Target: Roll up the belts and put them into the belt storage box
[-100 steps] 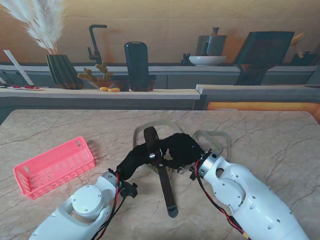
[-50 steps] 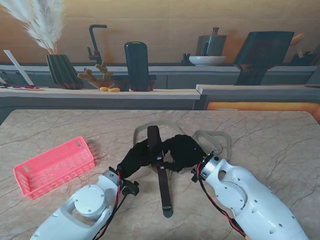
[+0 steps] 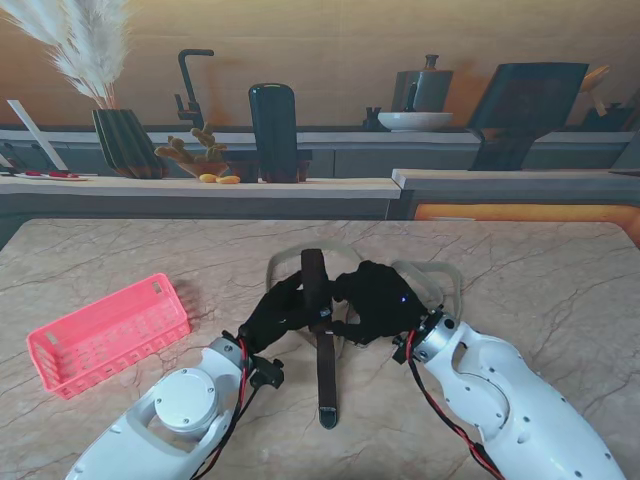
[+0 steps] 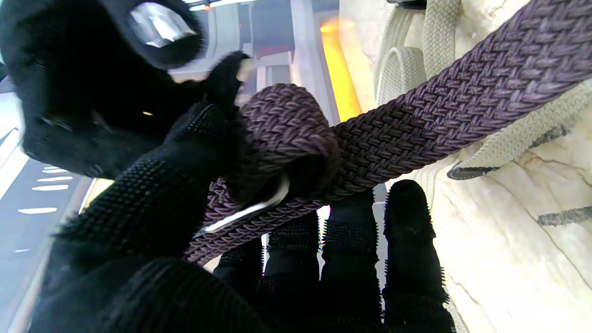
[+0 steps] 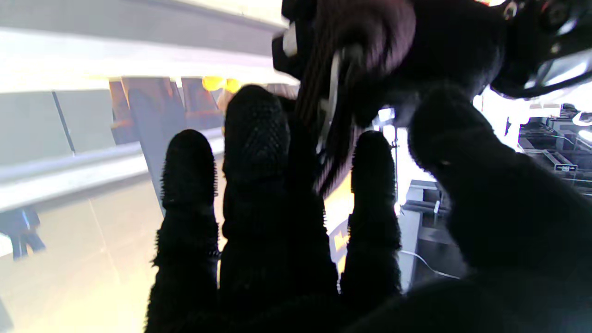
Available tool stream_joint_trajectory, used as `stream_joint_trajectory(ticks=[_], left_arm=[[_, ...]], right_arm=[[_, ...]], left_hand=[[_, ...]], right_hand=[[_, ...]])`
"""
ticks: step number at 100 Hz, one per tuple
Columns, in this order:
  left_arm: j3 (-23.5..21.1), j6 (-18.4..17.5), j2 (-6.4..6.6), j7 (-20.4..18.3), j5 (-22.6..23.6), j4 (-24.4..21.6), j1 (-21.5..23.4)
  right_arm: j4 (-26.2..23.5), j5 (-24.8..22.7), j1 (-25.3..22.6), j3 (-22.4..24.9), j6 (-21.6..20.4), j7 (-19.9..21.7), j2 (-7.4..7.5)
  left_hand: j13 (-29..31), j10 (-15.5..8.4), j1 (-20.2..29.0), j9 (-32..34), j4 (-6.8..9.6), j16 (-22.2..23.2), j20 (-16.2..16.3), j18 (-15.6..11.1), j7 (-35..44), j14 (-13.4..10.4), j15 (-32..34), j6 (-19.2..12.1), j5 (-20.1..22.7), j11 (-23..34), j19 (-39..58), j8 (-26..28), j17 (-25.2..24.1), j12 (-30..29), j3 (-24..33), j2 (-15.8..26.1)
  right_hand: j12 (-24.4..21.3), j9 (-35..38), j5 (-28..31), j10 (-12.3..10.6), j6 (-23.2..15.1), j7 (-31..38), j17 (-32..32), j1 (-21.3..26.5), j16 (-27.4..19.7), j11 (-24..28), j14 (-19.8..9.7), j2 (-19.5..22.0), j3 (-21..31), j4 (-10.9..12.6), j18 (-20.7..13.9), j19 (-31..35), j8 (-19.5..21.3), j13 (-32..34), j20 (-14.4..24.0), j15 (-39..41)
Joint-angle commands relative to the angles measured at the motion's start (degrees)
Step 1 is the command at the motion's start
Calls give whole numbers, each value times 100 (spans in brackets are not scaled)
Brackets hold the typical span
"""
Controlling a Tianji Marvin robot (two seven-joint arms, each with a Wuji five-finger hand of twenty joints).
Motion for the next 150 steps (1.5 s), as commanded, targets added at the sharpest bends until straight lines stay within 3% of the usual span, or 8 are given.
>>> stream_joint_trajectory(ticks=[1,24,47,70,106,120,127,150], left_arm=[[-7,26,-29,66,59,31,-5],[32,26,-39,143,191,67,-34],[158,-208,-25,370,880,205,-136],[271,-444,8,564,1585,335,-224],[390,-624,47,723,2262,500,-356],[396,-642,53,747,2355,523,-375],[391,-623,51,747,2339,517,-370],[374,-537,33,780,2298,513,-367]], right_arm=[[-203,-41,-69,75,-51,-129,2],[-582,-120,-300,499,146,-273,-26],[-867,969,-390,755,514,1283,-3],[-556,1189,11,465,834,1729,42],[186,1789,764,-219,1030,1804,-21],[333,2060,893,-403,1050,1797,-62],[356,2125,910,-439,1042,1772,-74],[253,2590,858,-380,988,2234,-26]], left_hand=[[39,-221,386,154,359,119,72,-78,654,-72,132,-642,285,202,156,249,-64,209,359,490],[32,-162,604,229,356,100,92,-50,913,1,6,-681,373,-108,150,310,-81,7,278,777],[273,17,753,517,335,-181,71,-93,937,84,31,-503,451,-179,438,50,119,-876,172,840],[226,17,767,477,315,-195,50,-48,955,109,96,-518,440,-100,476,10,52,-938,180,849],[218,4,763,466,294,-225,17,-39,980,109,110,-520,447,-65,495,-19,47,-967,209,843],[224,9,766,470,287,-236,5,-30,989,105,111,-522,447,-60,502,-27,56,-976,221,838],[231,9,760,466,283,-240,-1,-28,996,111,113,-519,454,-62,504,-31,54,-984,228,832],[230,7,756,462,276,-248,-14,-32,997,105,121,-524,446,-51,515,-44,50,-987,234,844]], right_hand=[[80,-150,32,-105,-149,360,-38,-123,99,136,-80,115,-34,25,-77,73,140,-82,148,184],[-38,-968,-759,55,544,-715,-119,-672,-132,-58,-96,540,-134,636,-98,-104,953,-526,89,-159],[-279,-2556,-2126,405,1080,-1688,-383,-825,-457,-757,298,868,-1266,748,194,-391,929,-1115,120,-984],[-340,-3281,-2413,702,1170,-1932,-337,-988,-588,-1044,356,875,-1535,786,208,-392,960,-1048,170,-1192],[-16,-2074,-1135,685,1503,-1671,-17,-691,-424,-87,36,860,-1441,793,15,-226,1149,-596,150,-686],[0,-1049,-240,482,1220,-1190,151,-483,-250,144,-69,764,-131,637,-27,-35,1246,-219,114,-264],[14,-435,-65,399,862,57,294,251,-162,241,-104,642,-30,-56,-47,118,181,207,11,36],[-92,375,428,287,446,761,479,895,-108,144,-185,443,96,-155,-109,196,-288,764,-47,114]])
